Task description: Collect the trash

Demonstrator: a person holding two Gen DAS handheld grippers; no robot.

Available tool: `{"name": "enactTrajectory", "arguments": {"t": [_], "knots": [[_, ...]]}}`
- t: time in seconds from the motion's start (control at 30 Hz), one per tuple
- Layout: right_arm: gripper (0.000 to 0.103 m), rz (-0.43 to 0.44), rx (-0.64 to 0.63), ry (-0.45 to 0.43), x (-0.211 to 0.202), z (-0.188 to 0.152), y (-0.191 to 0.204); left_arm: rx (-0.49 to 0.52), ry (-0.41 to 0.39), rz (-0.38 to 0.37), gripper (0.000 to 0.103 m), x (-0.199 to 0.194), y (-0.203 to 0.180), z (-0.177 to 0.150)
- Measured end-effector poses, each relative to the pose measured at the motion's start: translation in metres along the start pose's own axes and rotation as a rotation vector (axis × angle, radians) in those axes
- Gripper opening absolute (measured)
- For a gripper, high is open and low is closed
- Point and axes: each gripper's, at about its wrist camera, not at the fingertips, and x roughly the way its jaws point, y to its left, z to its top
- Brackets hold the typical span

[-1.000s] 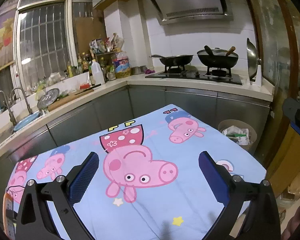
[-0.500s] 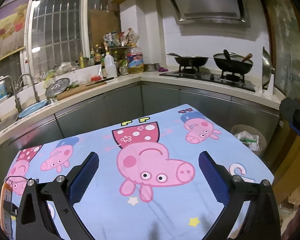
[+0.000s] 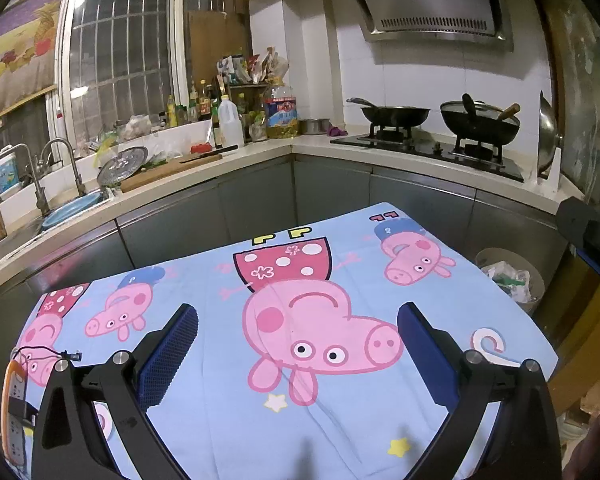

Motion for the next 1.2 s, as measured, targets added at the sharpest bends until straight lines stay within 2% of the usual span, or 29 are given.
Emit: {"name": "enactTrajectory", "arguments": {"t": [0.27, 0.6, 0.9, 1.2], "knots": [[0.082, -0.007, 0.019, 0.016, 0.011, -0.009, -0.015, 0.017, 0.039, 0.011, 0.099, 0.015, -0.009, -0.005], [0.082, -0.012, 0.039, 0.060, 0.028, -0.023, -0.044, 0.005, 0.124, 0.029, 0.099, 0.044, -0.022, -0.015], [0.082, -0.037, 0.075, 0.078, 0.035, -0.027, -0.069, 0.021, 0.163, 0.020, 0.099, 0.062, -0.035, -0.018], [0.082, -0.036, 0.082, 0.086, 0.038, -0.031, -0.075, 0.026, 0.170, 0.021, 0.099, 0.064, -0.038, -0.019]]}}
